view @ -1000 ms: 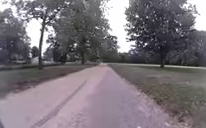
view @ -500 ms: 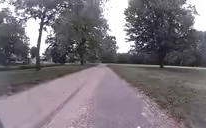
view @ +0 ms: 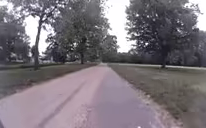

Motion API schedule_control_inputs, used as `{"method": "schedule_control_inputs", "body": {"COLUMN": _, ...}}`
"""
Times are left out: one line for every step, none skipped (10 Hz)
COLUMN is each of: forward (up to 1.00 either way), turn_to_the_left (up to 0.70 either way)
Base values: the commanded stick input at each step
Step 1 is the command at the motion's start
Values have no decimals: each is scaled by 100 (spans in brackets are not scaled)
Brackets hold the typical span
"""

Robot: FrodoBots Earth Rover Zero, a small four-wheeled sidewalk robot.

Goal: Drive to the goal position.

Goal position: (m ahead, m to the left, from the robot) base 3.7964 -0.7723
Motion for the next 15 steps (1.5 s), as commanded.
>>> {"method": "schedule_control_inputs", "body": {"forward": 70, "turn_to_the_left": 1}}
{"method": "schedule_control_inputs", "body": {"forward": 70, "turn_to_the_left": 1}}
{"method": "schedule_control_inputs", "body": {"forward": 70, "turn_to_the_left": 1}}
{"method": "schedule_control_inputs", "body": {"forward": 70, "turn_to_the_left": 1}}
{"method": "schedule_control_inputs", "body": {"forward": 70, "turn_to_the_left": 0}}
{"method": "schedule_control_inputs", "body": {"forward": 70, "turn_to_the_left": 0}}
{"method": "schedule_control_inputs", "body": {"forward": 70, "turn_to_the_left": 0}}
{"method": "schedule_control_inputs", "body": {"forward": 70, "turn_to_the_left": 0}}
{"method": "schedule_control_inputs", "body": {"forward": 70, "turn_to_the_left": 1}}
{"method": "schedule_control_inputs", "body": {"forward": 70, "turn_to_the_left": 1}}
{"method": "schedule_control_inputs", "body": {"forward": 70, "turn_to_the_left": 1}}
{"method": "schedule_control_inputs", "body": {"forward": 70, "turn_to_the_left": 1}}
{"method": "schedule_control_inputs", "body": {"forward": 70, "turn_to_the_left": 1}}
{"method": "schedule_control_inputs", "body": {"forward": 70, "turn_to_the_left": 1}}
{"method": "schedule_control_inputs", "body": {"forward": 70, "turn_to_the_left": 0}}
